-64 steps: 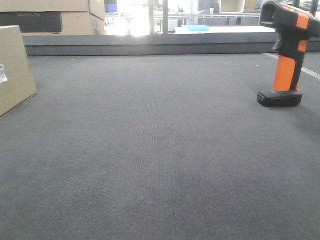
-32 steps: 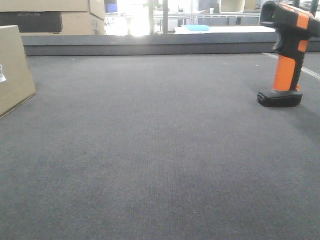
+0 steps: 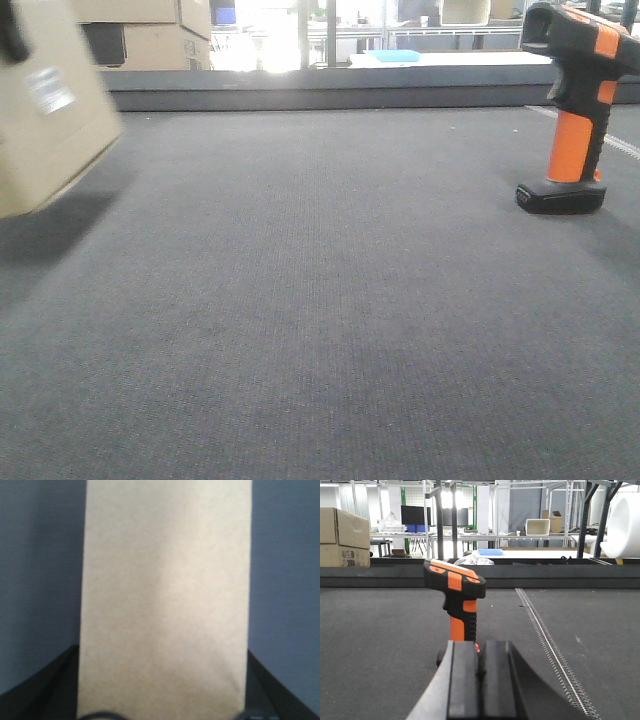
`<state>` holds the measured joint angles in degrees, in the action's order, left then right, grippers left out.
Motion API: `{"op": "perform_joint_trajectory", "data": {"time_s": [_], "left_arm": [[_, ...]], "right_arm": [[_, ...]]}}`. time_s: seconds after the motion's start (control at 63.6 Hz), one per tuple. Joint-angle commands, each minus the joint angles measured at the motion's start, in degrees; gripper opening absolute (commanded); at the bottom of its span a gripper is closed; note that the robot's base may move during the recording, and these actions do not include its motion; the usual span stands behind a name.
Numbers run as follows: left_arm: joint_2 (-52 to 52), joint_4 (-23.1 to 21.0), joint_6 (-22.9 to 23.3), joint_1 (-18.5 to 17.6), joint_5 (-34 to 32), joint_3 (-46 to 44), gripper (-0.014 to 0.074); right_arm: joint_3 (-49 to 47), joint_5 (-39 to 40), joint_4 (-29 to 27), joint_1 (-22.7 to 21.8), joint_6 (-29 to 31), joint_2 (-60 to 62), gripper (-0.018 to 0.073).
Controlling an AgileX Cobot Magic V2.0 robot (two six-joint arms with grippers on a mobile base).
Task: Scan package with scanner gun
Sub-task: 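Lift and tilt the box with the left gripper, label toward scanner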
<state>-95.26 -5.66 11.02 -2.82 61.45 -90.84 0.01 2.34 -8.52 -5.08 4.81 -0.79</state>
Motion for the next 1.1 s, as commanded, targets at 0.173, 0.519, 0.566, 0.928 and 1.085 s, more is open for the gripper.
{"op": "perform_joint_trajectory", "data": {"time_s": [0.173,0.519,0.566,0.928,1.085], "left_arm": [[0.67,-6.94,9.3,-14.71,-11.57,0.91,-0.0111],[-3.71,-5.17,17.2,-23.26,-15.28,1.67,-0.0111],[-3.71,-4.83,17.82,-23.26,-15.94,2.61,-0.0111],[-3.71,-5.56,16.04,-22.16,-14.5,6.44,-0.0111],[-3.71,-5.84,16.04,-22.16,-14.36,6.44,-0.0111]], "right_arm": [[-0.01,1.65,-0.02,0.08,0.28,0.26,-0.0167],[-0.01,1.65,-0.02,0.08,0.28,0.26,-0.0167],[-0.01,1.65,-0.02,0.08,0.28,0.26,-0.0167],[-0.01,1.64,-0.14,0.08,0.28,0.26,-0.0167],[-0.01,3.41,-0.15,0.08,0.28,0.26,-0.0167]]}}
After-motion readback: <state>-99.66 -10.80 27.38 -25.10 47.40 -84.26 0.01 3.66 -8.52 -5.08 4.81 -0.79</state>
